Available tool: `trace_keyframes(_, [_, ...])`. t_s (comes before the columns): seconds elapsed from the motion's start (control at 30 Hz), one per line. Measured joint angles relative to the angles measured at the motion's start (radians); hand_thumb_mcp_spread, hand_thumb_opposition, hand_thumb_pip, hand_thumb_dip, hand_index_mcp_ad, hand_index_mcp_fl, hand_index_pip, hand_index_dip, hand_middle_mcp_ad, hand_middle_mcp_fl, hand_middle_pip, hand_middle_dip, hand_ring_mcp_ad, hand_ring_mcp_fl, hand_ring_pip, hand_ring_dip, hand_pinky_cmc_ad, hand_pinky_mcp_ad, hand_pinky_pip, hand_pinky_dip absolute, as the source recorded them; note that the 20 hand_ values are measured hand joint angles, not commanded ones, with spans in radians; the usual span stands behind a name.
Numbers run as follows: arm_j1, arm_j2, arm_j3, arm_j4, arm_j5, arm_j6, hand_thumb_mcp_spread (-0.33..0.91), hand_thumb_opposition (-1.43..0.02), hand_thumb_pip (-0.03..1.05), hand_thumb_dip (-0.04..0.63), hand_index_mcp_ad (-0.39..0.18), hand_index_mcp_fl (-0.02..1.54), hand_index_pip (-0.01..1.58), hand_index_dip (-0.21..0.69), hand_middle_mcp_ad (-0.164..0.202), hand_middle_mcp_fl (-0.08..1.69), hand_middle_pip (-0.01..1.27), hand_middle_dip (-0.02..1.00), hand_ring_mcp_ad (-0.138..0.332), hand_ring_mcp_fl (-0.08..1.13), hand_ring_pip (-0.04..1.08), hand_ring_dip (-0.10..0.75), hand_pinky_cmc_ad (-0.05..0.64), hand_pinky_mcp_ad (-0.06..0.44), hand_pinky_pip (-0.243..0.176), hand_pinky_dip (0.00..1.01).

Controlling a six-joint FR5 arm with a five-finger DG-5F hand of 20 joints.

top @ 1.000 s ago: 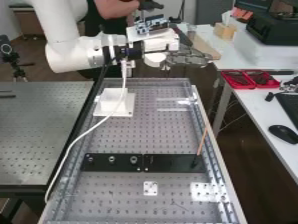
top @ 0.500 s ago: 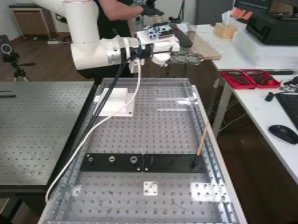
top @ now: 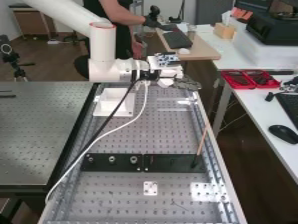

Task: Grab the drill bit and place it in the clear container

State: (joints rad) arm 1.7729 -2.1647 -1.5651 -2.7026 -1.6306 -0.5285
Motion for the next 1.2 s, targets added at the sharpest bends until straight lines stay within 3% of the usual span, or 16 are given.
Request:
trace_keyframes(0.8, [-0.03,-0.006,-0.005,-0.001,0.021,0.009,0.65,-0.96,0.42,0.244,-0.134,0.9,1.0,0.22,0.075,0.35,0.13,0.21,0.188,0.13,0.1,0.038,0.361,0.164,-0.093,0.18])
trace_keyframes(0.87, [-0.032,-0.006,0.003,-0.023,0.019,0.001,0.63,-0.96,0.44,0.251,-0.134,0.82,1.0,0.23,0.075,0.32,0.14,0.21,0.188,0.13,0.1,0.038,0.361,0.164,-0.093,0.18])
trace_keyframes(0.97, [-0.035,-0.005,0.007,-0.039,0.016,-0.006,0.59,-0.91,0.57,0.265,-0.138,0.57,0.91,0.215,0.075,0.29,0.13,0.21,0.188,0.11,0.1,0.038,0.361,0.164,-0.094,0.18])
trace_keyframes(1.2, [-0.04,0.005,0.007,-0.049,0.017,-0.004,0.48,-0.86,0.65,0.284,-0.134,0.35,0.87,0.173,0.077,0.22,0.12,0.21,0.188,0.06,0.1,0.038,0.367,0.166,-0.093,0.19])
